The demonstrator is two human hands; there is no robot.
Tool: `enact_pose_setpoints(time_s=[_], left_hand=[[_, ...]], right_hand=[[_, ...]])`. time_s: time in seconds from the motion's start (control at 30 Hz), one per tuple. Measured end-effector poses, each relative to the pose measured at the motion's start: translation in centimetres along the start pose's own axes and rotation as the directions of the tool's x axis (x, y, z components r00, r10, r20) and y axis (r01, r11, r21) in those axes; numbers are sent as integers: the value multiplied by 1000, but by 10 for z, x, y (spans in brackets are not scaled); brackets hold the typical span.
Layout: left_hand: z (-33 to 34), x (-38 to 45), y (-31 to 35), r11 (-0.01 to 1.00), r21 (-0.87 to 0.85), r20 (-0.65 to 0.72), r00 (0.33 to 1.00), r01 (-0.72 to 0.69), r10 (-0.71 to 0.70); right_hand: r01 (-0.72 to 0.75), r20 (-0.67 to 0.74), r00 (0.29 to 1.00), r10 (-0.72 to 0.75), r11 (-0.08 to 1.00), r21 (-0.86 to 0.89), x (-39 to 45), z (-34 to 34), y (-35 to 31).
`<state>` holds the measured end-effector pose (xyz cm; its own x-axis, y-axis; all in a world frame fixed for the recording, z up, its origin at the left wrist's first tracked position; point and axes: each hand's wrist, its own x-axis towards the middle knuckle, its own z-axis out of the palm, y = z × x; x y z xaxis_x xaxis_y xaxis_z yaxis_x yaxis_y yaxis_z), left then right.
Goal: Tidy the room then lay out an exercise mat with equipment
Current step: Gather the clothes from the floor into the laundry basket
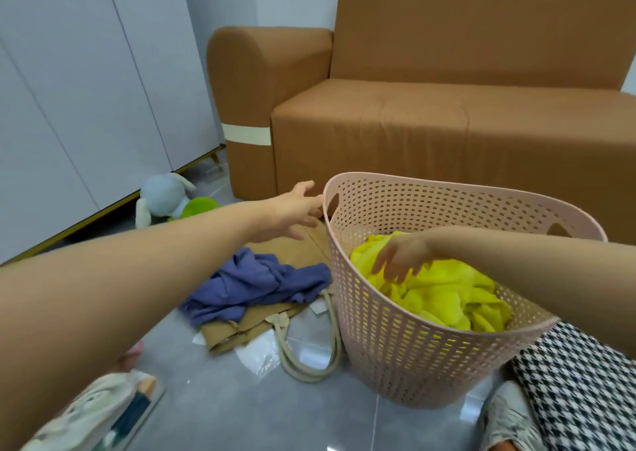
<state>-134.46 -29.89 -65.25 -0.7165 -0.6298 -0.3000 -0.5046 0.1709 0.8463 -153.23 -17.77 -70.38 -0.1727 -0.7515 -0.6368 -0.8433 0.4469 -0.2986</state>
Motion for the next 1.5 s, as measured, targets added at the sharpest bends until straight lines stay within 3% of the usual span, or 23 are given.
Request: enact_pose_setpoints(time_s=[0.07,0.13,0.2,0.23,0.33,0.47,0.53,0.63,0.67,0.8,0.97,1.1,1.23,1.3,1.4,1.5], left_hand=[[-23,-13,-10,985,167,-59,998,41,-32],[-45,-29,-25,968,228,-107,991,105,-82],[-62,-45,-41,952,246,-129,979,185,-157],[-71,-57,-49,934,270,-161,968,233,-195],[-86,-77,-63,871,380,-228,944,312,-239],[-90,-89,-73,791,528,-208,950,308,-231],[-89,-86,-80,697,641,-154,944,321,-293],[-89,-65,-93,425,869,-112,939,251,-325],[-87,-57,-95,377,900,-104,948,218,-302],[-77,-12,-106,309,949,11,967,70,-253],[-53,54,-177,312,945,-56,986,103,-156],[-25,91,-222,453,848,-185,954,275,-234],[-5,102,-263,310,909,-136,901,278,-411],[-3,94,-272,322,920,-90,920,224,-382],[-9,77,-276,558,805,-112,975,201,-190],[-17,57,-259,861,490,-304,953,135,23]], right_hand=[[60,-371,927,-50,998,16,-16,-29,-7],[146,-641,761,-103,989,14,-29,-43,-19],[303,-766,629,-131,949,86,-38,-49,-39],[394,-776,608,-169,912,110,-43,-51,-56],[531,-619,697,-361,841,108,-50,-49,-104],[540,-406,770,-492,842,3,-36,-26,-153],[486,-329,815,-477,872,-60,-24,-16,-163],[352,-226,886,-405,905,-240,-6,-7,-168],[307,-206,904,-375,904,-297,-1,-6,-169],[191,-116,958,-262,887,-421,29,0,-171],[64,-57,991,-117,820,-569,77,5,-163],[33,-43,997,-71,812,-582,102,6,-152],[38,-41,996,-76,812,-583,94,12,-154],[67,-57,991,-121,819,-570,81,16,-155],[124,-68,978,-199,807,-577,63,20,-156],[148,-44,975,-218,784,-603,47,24,-156]])
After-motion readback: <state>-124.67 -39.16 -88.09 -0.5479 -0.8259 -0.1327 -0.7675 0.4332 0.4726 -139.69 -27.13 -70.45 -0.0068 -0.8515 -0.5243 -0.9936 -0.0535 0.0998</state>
